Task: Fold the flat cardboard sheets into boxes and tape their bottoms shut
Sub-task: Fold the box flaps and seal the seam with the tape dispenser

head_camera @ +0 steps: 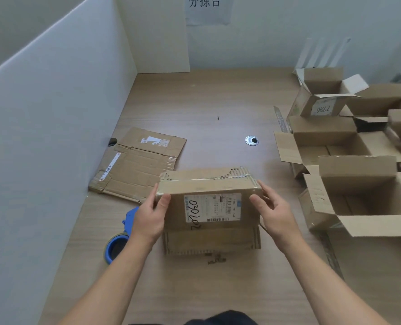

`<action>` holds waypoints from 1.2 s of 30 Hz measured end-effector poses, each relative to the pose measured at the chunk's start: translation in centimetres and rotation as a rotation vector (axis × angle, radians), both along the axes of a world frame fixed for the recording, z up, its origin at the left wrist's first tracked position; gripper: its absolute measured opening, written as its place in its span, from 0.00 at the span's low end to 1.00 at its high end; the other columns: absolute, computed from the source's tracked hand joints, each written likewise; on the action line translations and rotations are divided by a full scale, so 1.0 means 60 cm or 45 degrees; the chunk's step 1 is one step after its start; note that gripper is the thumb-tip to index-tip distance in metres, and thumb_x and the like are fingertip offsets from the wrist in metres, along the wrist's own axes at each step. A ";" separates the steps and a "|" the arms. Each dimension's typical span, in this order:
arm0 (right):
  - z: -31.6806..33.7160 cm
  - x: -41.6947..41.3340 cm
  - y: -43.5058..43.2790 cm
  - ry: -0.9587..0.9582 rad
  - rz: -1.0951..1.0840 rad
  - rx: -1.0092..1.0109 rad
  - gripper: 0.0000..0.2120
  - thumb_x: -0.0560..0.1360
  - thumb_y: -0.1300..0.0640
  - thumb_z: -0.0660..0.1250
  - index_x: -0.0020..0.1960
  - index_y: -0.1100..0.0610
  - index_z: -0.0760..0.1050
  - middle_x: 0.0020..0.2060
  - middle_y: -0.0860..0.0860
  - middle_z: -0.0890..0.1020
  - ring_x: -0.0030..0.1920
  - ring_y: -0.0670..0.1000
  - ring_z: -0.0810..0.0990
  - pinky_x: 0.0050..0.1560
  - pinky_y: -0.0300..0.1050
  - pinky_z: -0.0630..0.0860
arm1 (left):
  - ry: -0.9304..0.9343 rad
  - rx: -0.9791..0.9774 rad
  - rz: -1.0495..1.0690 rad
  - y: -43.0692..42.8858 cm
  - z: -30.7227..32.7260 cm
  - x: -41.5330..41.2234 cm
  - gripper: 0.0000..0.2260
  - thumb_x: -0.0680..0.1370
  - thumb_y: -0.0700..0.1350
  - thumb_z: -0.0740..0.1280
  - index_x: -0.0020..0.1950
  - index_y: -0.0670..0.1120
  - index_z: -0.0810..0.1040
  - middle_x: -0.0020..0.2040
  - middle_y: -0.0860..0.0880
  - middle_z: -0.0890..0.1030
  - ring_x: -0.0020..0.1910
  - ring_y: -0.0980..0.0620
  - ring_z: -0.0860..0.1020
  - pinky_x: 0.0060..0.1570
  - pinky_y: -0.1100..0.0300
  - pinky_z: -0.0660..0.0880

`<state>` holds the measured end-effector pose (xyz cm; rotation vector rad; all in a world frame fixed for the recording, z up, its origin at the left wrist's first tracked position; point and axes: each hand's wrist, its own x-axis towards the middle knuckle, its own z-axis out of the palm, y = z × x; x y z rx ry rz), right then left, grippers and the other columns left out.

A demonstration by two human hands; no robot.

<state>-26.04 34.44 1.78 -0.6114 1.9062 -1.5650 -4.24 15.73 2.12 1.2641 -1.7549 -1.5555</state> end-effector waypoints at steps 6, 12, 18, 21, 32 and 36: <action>0.012 0.012 -0.023 0.387 -0.185 0.115 0.25 0.75 0.44 0.66 0.69 0.52 0.75 0.64 0.47 0.79 0.64 0.43 0.76 0.68 0.48 0.72 | -0.248 -0.245 0.065 0.013 0.015 -0.009 0.26 0.81 0.59 0.57 0.78 0.52 0.66 0.68 0.51 0.77 0.67 0.52 0.73 0.56 0.64 0.65; 0.015 0.019 -0.044 0.451 -0.159 0.215 0.21 0.77 0.43 0.66 0.69 0.44 0.74 0.53 0.48 0.77 0.56 0.50 0.77 0.57 0.42 0.71 | -0.174 -0.361 0.181 0.024 0.011 -0.005 0.22 0.83 0.48 0.63 0.78 0.55 0.65 0.59 0.59 0.78 0.54 0.59 0.74 0.46 0.81 0.64; -0.003 0.023 -0.040 0.309 -0.182 0.163 0.22 0.74 0.40 0.69 0.67 0.44 0.76 0.60 0.46 0.80 0.56 0.45 0.77 0.62 0.46 0.75 | -0.100 -0.398 0.218 0.020 0.011 -0.008 0.23 0.81 0.48 0.67 0.75 0.55 0.68 0.39 0.55 0.81 0.41 0.48 0.78 0.45 0.69 0.73; -0.010 0.021 -0.037 0.198 -0.159 0.207 0.31 0.68 0.31 0.67 0.69 0.38 0.71 0.63 0.46 0.75 0.61 0.48 0.76 0.66 0.53 0.73 | 0.005 -0.362 0.124 0.029 0.017 -0.011 0.27 0.80 0.51 0.68 0.77 0.58 0.62 0.72 0.54 0.73 0.71 0.58 0.71 0.72 0.60 0.66; -0.011 0.000 -0.033 -0.363 -0.131 0.149 0.13 0.77 0.52 0.70 0.60 0.52 0.79 0.49 0.53 0.84 0.44 0.54 0.82 0.43 0.53 0.78 | 0.177 -0.314 0.044 0.036 0.033 -0.011 0.24 0.75 0.55 0.68 0.70 0.53 0.74 0.66 0.55 0.79 0.67 0.60 0.74 0.64 0.66 0.71; -0.013 0.004 -0.038 -0.146 -0.135 0.158 0.28 0.65 0.45 0.75 0.64 0.45 0.75 0.60 0.52 0.77 0.58 0.52 0.79 0.58 0.54 0.78 | -0.135 -0.298 0.068 0.020 0.031 -0.017 0.33 0.71 0.66 0.71 0.71 0.52 0.69 0.63 0.52 0.75 0.62 0.53 0.75 0.58 0.62 0.72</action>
